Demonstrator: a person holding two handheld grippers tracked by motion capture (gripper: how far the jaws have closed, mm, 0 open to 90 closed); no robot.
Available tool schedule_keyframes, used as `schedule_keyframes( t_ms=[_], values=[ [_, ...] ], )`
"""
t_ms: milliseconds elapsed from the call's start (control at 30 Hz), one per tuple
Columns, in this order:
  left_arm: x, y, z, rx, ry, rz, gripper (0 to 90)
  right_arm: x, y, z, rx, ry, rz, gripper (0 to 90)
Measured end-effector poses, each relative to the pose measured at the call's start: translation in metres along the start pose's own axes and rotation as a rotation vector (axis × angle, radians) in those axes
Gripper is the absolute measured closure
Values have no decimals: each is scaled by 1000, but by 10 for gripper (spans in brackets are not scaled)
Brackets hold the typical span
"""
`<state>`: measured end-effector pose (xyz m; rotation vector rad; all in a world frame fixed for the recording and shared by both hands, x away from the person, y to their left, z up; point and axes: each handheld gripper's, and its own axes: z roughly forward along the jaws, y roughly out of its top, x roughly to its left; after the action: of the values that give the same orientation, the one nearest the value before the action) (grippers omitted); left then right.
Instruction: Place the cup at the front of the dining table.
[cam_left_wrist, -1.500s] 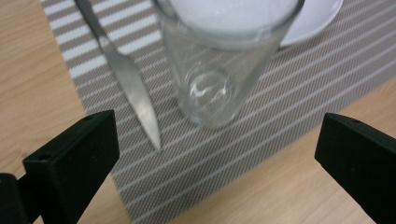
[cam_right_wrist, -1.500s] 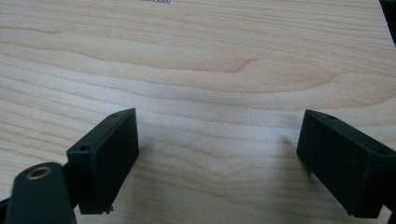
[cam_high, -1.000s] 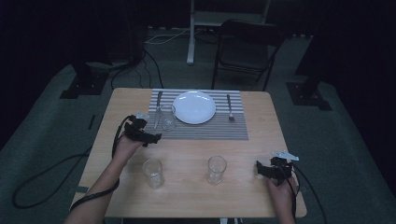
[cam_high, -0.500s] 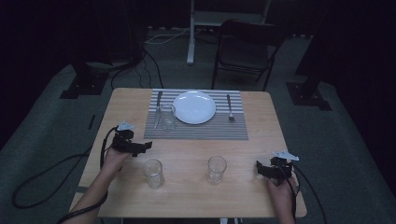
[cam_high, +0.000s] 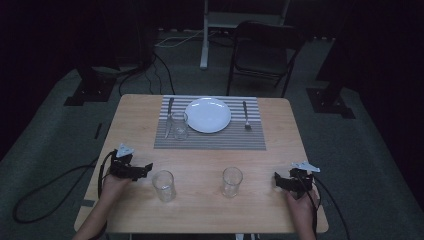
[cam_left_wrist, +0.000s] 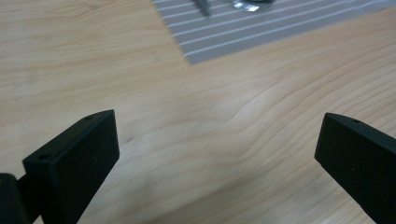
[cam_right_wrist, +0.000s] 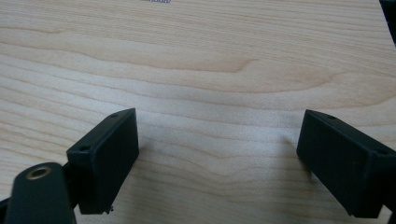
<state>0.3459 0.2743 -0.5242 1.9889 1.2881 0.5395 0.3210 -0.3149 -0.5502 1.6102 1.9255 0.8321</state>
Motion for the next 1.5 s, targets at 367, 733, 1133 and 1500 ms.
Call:
schedule_keyframes(
  t_ms=[367,733,1133,1500],
  values=[
    [-1,-29,-17,-14,105,-11,3,0,0,0,1,0,2,125],
    [10,-44,-41,-49,193,-32,3,0,0,0,1,0,1,125],
    [21,-61,-51,-15,305,-112,3,0,0,0,0,0,1,125],
    [27,-71,-61,-4,327,-145,3,0,0,0,1,0,2,125]
  ],
)
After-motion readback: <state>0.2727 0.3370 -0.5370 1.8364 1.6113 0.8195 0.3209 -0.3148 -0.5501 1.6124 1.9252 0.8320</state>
